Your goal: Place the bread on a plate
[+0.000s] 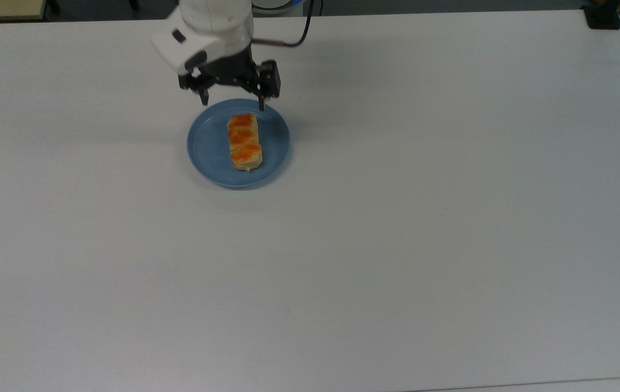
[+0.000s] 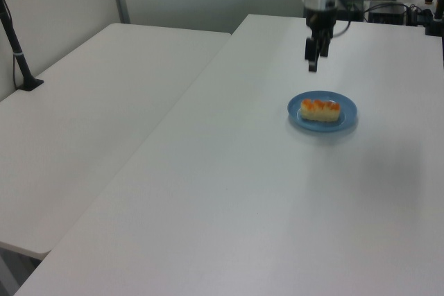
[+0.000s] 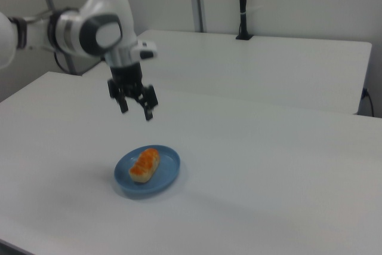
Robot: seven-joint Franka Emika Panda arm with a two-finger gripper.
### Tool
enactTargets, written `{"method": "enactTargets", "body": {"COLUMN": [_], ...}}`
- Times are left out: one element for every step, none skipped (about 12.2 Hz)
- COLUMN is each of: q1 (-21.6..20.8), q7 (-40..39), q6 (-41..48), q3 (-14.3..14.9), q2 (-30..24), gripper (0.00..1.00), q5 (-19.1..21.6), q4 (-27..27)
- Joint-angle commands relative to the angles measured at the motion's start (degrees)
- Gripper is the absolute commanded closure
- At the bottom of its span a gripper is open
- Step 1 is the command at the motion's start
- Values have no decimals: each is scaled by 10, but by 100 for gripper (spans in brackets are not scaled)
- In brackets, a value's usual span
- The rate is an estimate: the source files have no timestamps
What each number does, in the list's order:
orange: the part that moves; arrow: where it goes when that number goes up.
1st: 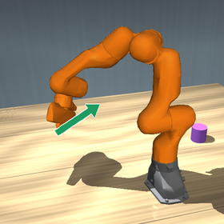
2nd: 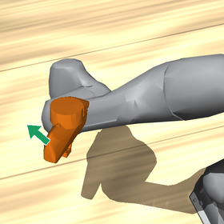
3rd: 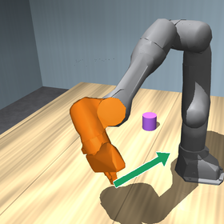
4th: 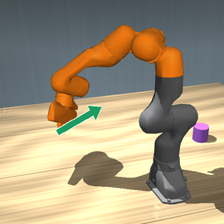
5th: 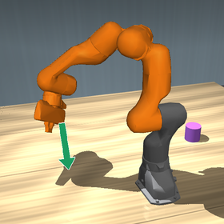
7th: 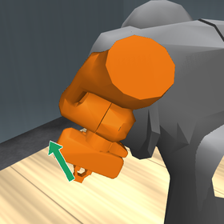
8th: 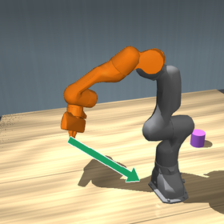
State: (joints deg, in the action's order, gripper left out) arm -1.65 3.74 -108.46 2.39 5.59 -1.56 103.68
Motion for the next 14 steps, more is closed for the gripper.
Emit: {"method": "enactTargets", "body": {"q1": [7,9,8,6,3,2,2,2,3,3,2,2,2,2], "q7": [11,13,14,15,17,21,23,24,23,24,25,25,25,25], "q6": [100,116,133,146,162,163,161,156,155,154,155,155,155,154], "q3": [-3,-4,-4,-4,-3,-3,-3,-2,2,3,3,3,3,3], "q2": [1,-2,-6,-12,-16,-16,-16,-16,-15,-16,-16,-16,-16,-16], "gripper": [0,0,0,0,0,0,0,0,0,0,0,0,0,0], "q5": [4,4,4,4,4,4,4,4,5,5,4,4,4,4], "q4": [-101,-117,-127,-136,-144,-144,-144,-144,-144,-144,-144,-144,-144,-143]}}
